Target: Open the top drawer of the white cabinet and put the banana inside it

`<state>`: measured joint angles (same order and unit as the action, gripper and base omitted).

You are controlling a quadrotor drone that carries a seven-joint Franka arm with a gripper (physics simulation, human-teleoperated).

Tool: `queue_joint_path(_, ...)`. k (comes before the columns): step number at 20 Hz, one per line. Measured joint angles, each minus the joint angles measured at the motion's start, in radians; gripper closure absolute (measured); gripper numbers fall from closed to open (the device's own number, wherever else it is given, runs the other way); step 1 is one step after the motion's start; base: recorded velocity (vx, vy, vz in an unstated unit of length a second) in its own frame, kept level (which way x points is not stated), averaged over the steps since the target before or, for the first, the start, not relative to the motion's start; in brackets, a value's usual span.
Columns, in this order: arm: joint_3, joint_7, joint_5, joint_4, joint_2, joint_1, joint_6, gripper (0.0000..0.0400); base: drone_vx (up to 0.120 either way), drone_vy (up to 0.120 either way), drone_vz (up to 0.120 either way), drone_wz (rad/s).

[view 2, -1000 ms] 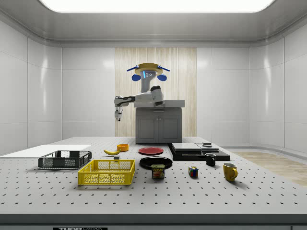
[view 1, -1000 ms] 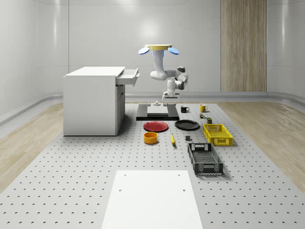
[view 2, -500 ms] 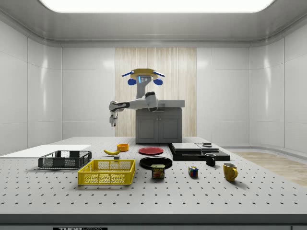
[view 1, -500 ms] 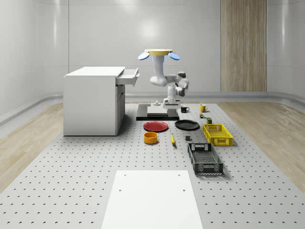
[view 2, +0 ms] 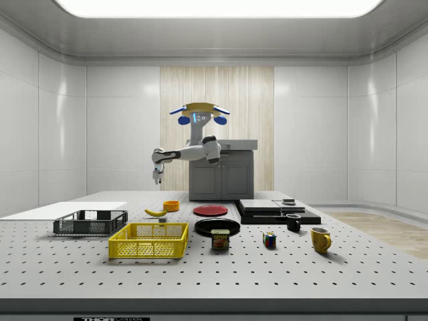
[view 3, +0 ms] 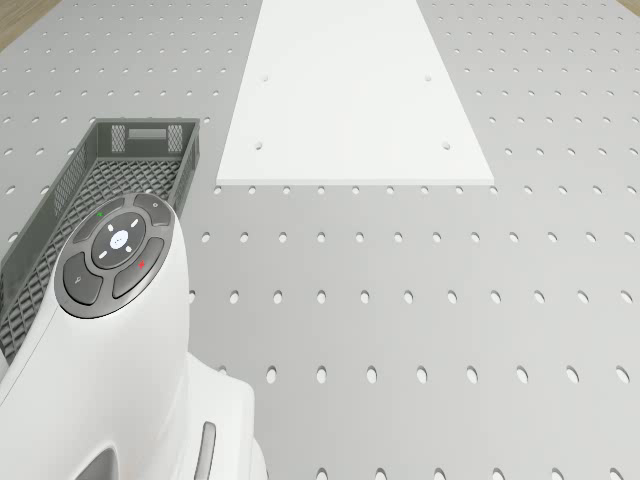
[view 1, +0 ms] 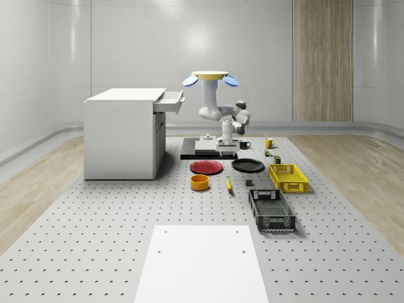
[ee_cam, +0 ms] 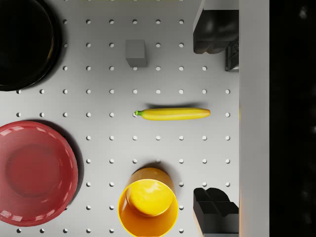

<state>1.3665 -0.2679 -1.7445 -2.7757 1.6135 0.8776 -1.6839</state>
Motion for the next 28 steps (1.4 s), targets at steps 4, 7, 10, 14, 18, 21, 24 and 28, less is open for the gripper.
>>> queue_joint_path(4, 0.0, 0.0, 0.0, 0.0, 0.0, 0.0, 0.0, 0.0, 0.0, 0.03, -0.12, 0.0)
queue_joint_path(7, 0.0, 0.0, 0.0, 0.0, 0.0, 0.0, 0.0, 0.0, 0.0, 0.0, -0.12, 0.0)
queue_joint_path(10, 0.0, 0.0, 0.0, 0.0, 0.0, 0.0, 0.0, 0.0, 0.0, 0.0, -0.12, 0.0)
queue_joint_path(14, 0.0, 0.0, 0.0, 0.0, 0.0, 0.0, 0.0, 0.0, 0.0, 0.0, -0.12, 0.0)
queue_joint_path(18, 0.0, 0.0, 0.0, 0.0, 0.0, 0.0, 0.0, 0.0, 0.0, 0.0, -0.12, 0.0)
queue_joint_path(21, 0.0, 0.0, 0.0, 0.0, 0.0, 0.0, 0.0, 0.0, 0.0, 0.0, -0.12, 0.0)
queue_joint_path(24, 0.0, 0.0, 0.0, 0.0, 0.0, 0.0, 0.0, 0.0, 0.0, 0.0, -0.12, 0.0)
queue_joint_path(28, 0.0, 0.0, 0.0, 0.0, 0.0, 0.0, 0.0, 0.0, 0.0, 0.0, -0.12, 0.0)
